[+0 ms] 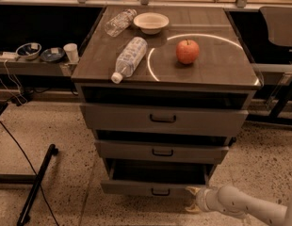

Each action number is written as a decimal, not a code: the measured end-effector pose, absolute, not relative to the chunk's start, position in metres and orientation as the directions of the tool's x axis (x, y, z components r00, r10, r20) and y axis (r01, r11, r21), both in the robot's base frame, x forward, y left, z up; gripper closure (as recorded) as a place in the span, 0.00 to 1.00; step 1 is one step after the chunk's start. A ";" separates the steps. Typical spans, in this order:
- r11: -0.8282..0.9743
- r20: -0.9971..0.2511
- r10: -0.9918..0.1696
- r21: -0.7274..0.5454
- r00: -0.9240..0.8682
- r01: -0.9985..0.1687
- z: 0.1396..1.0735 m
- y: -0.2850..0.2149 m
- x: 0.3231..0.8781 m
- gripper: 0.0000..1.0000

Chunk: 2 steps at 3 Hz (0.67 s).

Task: Open bottom drawer

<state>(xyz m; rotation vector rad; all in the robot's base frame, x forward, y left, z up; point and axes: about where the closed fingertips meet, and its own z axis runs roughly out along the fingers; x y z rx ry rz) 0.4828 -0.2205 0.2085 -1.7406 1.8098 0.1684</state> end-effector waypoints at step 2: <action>0.128 -0.509 -0.860 -0.298 0.045 -0.946 0.203 -0.228 0.507 0.42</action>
Offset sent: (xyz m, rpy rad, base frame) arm 0.0807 -0.0290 -0.0158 0.0064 0.0634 -0.0076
